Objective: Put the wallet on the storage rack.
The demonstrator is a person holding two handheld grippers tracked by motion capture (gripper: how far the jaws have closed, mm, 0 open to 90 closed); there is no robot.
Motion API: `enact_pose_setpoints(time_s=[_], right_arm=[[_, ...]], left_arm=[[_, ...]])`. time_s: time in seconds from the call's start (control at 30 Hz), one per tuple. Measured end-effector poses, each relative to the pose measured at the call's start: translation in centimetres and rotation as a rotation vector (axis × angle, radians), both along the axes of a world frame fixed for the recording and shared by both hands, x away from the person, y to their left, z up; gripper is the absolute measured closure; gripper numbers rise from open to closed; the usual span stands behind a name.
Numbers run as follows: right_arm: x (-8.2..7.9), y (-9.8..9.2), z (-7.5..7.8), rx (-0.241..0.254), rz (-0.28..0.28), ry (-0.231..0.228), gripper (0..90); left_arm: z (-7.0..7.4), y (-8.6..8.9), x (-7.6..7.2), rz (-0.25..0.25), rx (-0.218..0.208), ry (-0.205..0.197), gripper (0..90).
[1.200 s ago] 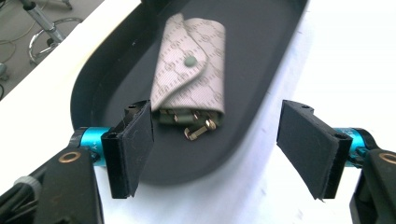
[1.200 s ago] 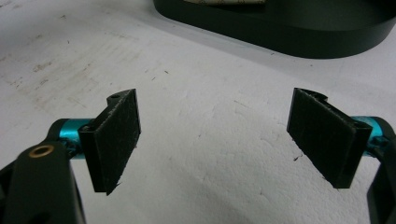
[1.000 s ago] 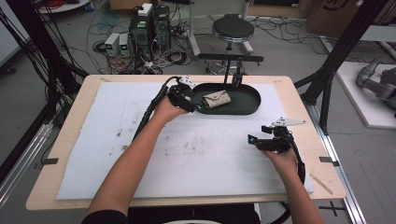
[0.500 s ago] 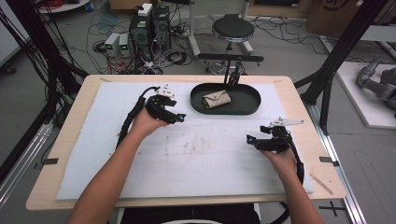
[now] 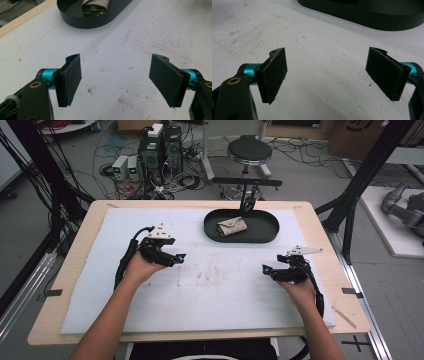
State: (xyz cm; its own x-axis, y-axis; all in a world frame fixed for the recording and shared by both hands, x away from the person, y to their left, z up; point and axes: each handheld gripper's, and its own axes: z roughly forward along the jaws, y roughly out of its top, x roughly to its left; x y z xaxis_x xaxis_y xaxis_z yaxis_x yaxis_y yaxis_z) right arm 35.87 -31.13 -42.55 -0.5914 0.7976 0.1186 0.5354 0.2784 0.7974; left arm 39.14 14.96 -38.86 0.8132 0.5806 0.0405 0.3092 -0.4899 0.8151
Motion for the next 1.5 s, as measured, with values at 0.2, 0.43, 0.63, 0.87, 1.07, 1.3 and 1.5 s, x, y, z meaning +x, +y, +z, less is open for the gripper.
enact_pose_setpoints(time_s=[0.2, 0.43, 0.63, 0.87, 1.07, 1.3, 1.5], right_arm=[[0.0, 0.1, -0.1, -0.004, 0.005, 0.008, 17.7], [0.0, 0.3, -0.1, -0.005, 0.008, 0.007, 17.7], [0.1, 0.3, -0.2, -0.011, 0.012, 0.015, 17.8], [0.2, 0.2, -0.3, -0.016, 0.006, 0.013, 17.7], [0.2, 0.2, -0.4, -0.025, 0.006, 0.011, 17.8], [0.4, 0.3, -0.6, -0.029, 0.007, 0.021, 17.8], [0.3, 0.3, -0.5, -0.035, 0.006, 0.019, 17.7]], left_arm=[[-1.1, 1.9, -2.1, 0.044, -0.009, -0.004, 25.0], [-2.1, 4.5, -3.6, 0.11, -0.035, 0.002, 24.7], [-3.1, 6.2, -4.6, 0.15, -0.057, 0.003, 24.7], [-4.2, 6.9, -5.3, 0.159, -0.05, 0.013, 24.6], [-4.4, 6.5, -5.1, 0.141, -0.035, 0.007, 24.2], [-4.4, 6.6, -5.0, 0.147, -0.049, 0.01, 24.2], [-4.4, 6.5, -5.2, 0.134, -0.046, 0.007, 24.1]])
